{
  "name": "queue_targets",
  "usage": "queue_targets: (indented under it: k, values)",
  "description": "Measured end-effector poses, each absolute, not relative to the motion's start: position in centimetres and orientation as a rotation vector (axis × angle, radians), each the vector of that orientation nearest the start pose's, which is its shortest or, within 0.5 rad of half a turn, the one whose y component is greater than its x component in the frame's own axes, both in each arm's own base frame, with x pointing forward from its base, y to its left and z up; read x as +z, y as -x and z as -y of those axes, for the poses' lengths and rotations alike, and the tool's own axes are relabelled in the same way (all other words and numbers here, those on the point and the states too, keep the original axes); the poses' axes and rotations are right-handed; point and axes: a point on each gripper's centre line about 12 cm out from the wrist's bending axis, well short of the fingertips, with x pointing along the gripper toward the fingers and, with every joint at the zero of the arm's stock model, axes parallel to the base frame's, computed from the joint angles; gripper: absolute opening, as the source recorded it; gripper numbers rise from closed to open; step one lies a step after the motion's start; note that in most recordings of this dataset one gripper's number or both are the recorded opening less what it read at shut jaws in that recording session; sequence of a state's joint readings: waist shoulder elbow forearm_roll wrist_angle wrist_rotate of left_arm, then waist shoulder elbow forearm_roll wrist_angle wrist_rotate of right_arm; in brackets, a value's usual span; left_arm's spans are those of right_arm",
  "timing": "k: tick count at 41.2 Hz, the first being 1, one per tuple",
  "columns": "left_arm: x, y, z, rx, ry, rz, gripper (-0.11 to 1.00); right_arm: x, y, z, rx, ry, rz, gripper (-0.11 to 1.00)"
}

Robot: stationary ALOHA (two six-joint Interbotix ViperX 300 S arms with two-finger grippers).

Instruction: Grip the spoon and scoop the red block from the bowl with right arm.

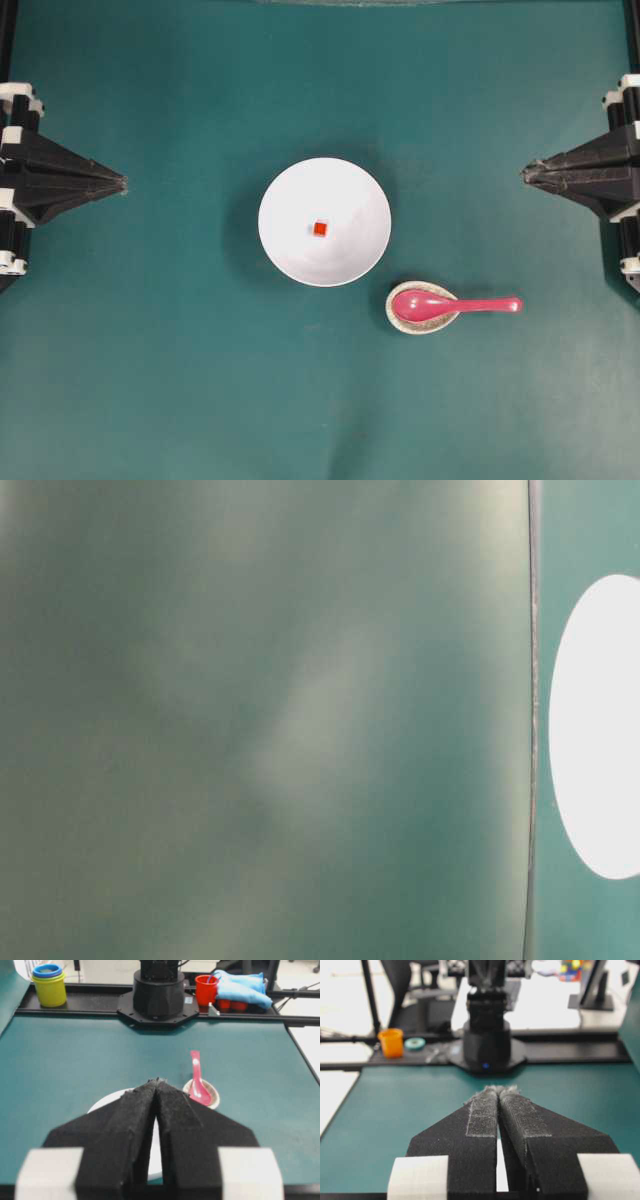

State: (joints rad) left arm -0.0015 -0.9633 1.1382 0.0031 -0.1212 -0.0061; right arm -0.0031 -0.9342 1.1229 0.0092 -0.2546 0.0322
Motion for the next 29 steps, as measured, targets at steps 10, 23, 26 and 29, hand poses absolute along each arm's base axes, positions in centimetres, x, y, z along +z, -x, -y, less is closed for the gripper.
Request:
queue_targets:
  k: [10, 23, 26, 29]
  values:
    - [28.94, -20.11, 0.03, -0.002, 0.006, -0.06, 0.0, 30.51, -20.66, 0.1, -0.004, -0.046, 0.068, 0.04]
    - [28.97, -20.12, 0.03, -0.002, 0.009, -0.061, 0.0, 30.18, -20.67, 0.23, -0.015, -0.097, 0.04, 0.51]
    - [28.85, -20.13, 0.03, -0.002, 0.009, -0.071, 0.0, 29.93, -20.68, 0.23, -0.016, -0.101, 0.019, 0.51]
    - [28.71, -20.12, 0.03, -0.001, 0.009, -0.078, 0.0, 29.66, -20.73, 0.22, -0.016, -0.103, -0.001, 0.52]
